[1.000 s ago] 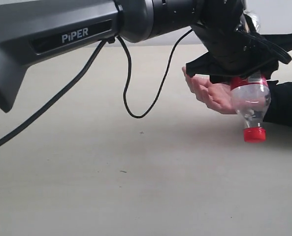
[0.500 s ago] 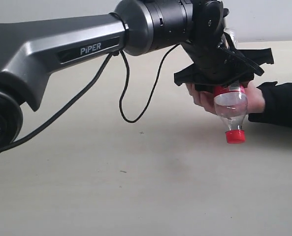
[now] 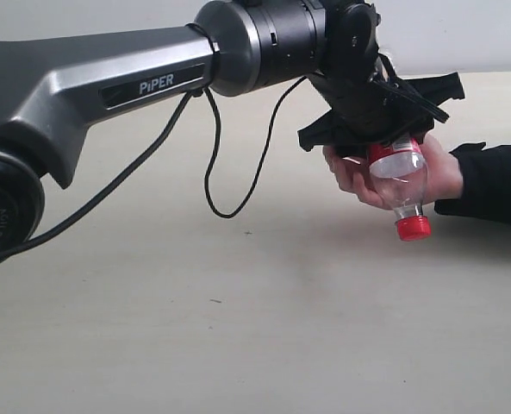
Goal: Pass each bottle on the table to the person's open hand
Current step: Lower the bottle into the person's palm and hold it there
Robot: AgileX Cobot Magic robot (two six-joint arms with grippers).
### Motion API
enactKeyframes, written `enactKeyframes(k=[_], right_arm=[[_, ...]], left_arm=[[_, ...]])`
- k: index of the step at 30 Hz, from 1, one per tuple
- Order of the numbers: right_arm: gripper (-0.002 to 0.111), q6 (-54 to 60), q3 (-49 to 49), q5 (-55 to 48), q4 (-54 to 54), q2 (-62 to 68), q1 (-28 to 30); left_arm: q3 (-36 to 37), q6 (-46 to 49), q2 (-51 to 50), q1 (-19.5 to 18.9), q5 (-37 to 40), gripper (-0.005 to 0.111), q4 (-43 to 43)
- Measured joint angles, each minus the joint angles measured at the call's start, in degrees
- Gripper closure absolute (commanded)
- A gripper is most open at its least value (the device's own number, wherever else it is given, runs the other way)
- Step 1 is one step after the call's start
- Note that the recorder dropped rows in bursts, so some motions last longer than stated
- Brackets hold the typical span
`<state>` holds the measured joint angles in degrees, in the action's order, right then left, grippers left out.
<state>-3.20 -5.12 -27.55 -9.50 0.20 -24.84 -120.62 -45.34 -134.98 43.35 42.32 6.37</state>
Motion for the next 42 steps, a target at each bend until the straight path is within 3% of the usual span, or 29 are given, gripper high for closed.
enactKeyframes(k=[18,21,25,29,37,42], right_arm=[[0.108,0.0,0.0,0.0,0.0,0.0,0.0],[0.108,0.0,0.0,0.0,0.0,0.0,0.0],[0.108,0.0,0.0,0.0,0.0,0.0,0.0],[0.108,0.0,0.0,0.0,0.0,0.0,0.0],[0.108,0.0,0.0,0.0,0.0,0.0,0.0],[0.108,0.0,0.0,0.0,0.0,0.0,0.0]], left_arm=[[0.0,-0.1,0.0,0.0,-0.2,0.105,0.0],[0.0,-0.1,0.0,0.0,-0.2,0.093,0.0],[0.0,0.0,0.0,0.0,-0.2,0.064,0.0],[0.0,0.1,0.0,0.0,-0.2,0.047,0.0],[0.0,1.5,0.0,0.0,-0.2,0.030,0.0],[0.0,2.7,0.0,0.0,-0.2,0.028,0.0]])
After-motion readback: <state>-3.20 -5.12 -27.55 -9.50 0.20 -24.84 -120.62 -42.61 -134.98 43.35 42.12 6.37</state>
